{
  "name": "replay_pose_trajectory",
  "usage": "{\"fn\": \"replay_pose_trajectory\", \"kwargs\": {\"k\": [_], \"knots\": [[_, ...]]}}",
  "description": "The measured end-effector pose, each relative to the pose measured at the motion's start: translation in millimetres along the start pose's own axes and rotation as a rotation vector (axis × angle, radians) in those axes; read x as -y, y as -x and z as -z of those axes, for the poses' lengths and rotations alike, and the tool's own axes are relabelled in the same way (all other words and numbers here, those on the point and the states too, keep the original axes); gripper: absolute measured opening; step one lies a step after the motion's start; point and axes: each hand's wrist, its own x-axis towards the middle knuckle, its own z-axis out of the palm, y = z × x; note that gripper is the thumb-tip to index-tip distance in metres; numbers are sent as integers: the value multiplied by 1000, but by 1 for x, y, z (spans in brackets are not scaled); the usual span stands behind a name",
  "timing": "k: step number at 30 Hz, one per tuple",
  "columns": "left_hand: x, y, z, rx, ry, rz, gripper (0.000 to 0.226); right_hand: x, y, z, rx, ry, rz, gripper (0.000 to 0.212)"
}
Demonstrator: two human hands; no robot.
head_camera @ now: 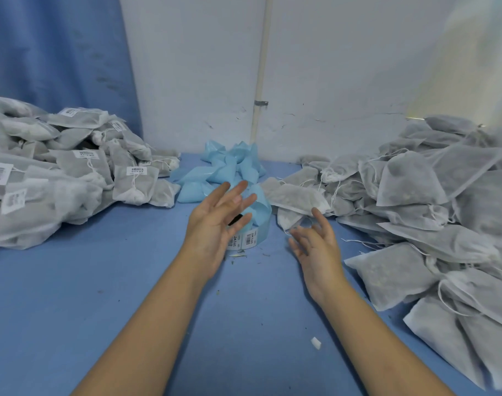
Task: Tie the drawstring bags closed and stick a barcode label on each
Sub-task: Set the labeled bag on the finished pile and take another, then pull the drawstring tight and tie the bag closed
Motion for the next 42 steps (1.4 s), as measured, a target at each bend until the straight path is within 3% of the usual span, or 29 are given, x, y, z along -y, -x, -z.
{"fn": "replay_pose_trajectory", "kwargs": {"k": [8,14,19,22,26,32,35,39,42], "knots": [[10,4,-5,2,-192,60,31,5,-24,1,30,-150,-73,53],[18,2,-8,-23,-231,100,22,6,-27,2,-47,-159,44,53],[30,5,-11,-56,-321,73,23,8,-10,-4,21,114,178,52],[35,7,-14,-47,-385,113,21,2,12,-12,145,440,344,48],[36,9,-16,-64,-431,170,24,-9,36,-22,278,632,446,51],[31,7,-15,-177,-501,148,37,-19,50,-21,297,913,665,41],[35,8,-14,-199,-470,114,22,-16,55,-19,270,893,623,24],[36,5,-10,-214,-528,76,16,-8,53,-19,-21,662,566,16],[37,5,-8,-157,-561,44,11,-3,41,-16,-67,606,254,20]]}}
